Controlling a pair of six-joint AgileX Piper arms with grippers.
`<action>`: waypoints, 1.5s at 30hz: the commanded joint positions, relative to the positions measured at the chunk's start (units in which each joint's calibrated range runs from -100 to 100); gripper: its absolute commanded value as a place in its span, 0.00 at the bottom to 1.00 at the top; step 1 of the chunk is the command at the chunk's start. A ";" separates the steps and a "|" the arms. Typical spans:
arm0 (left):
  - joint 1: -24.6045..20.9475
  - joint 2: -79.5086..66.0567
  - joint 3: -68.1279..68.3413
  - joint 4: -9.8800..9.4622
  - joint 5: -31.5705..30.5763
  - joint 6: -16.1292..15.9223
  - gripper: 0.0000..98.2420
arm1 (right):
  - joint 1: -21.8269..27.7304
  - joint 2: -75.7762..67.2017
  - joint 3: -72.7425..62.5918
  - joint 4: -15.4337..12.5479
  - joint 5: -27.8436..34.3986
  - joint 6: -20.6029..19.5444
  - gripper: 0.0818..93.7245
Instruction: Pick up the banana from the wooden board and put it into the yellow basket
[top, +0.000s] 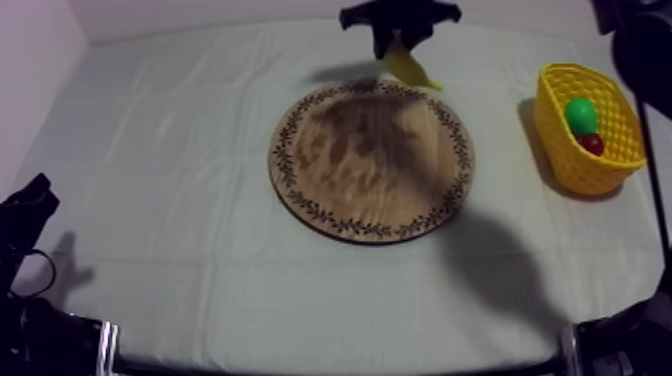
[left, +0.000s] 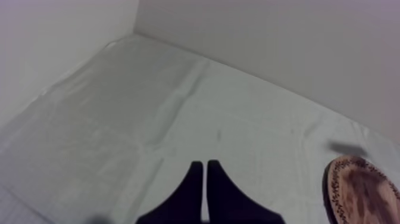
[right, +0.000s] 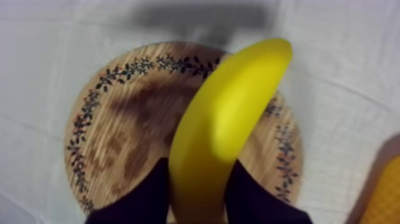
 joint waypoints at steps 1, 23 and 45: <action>-0.02 0.02 -0.02 0.00 -0.02 -0.02 0.00 | 0.28 -5.11 0.46 0.21 0.40 0.40 0.21; -0.02 0.02 -0.02 0.00 -0.02 0.00 0.00 | 5.83 -24.49 15.00 1.63 2.76 4.06 0.21; -0.02 0.02 -0.02 0.00 -0.02 -0.05 0.00 | 26.05 -40.97 42.64 5.39 -3.70 12.38 0.22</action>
